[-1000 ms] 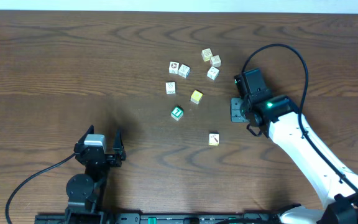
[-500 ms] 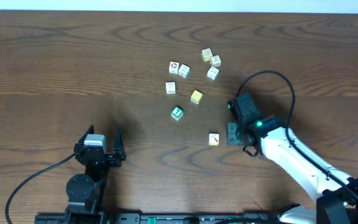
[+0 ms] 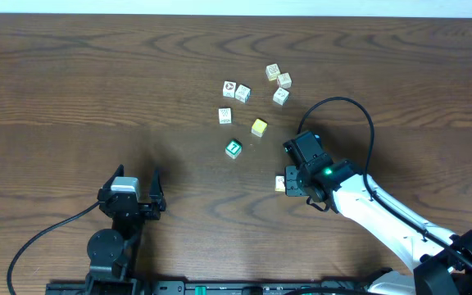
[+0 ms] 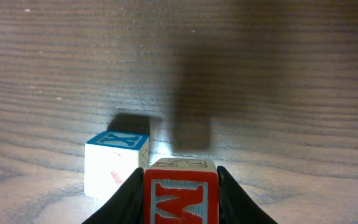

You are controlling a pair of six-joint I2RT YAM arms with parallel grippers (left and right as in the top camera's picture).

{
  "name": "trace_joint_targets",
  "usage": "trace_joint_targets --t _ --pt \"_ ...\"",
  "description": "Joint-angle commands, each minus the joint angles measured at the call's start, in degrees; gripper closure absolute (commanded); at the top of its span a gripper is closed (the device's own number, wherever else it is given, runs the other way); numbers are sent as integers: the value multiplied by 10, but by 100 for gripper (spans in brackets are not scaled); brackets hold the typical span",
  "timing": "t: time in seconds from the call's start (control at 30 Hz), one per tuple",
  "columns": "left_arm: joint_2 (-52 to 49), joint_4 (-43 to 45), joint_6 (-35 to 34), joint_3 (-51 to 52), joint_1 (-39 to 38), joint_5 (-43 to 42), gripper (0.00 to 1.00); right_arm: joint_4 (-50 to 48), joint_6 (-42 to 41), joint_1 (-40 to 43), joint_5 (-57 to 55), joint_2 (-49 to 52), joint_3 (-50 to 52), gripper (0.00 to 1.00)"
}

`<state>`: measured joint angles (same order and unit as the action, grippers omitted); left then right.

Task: Lift 4 blocks
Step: 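Carry the red M block beside the blue-X block and lower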

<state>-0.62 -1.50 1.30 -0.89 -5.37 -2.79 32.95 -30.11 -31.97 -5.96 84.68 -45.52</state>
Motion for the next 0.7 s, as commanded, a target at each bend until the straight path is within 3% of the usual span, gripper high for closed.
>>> trace_joint_targets --t 0.0,0.67 --pt "2 -25 -3 7 -1 9 27 -6 -18 -4 -2 -4 3 92" --pt "2 -25 -3 7 -1 9 27 -22 -38 -4 -10 -3 24 89"
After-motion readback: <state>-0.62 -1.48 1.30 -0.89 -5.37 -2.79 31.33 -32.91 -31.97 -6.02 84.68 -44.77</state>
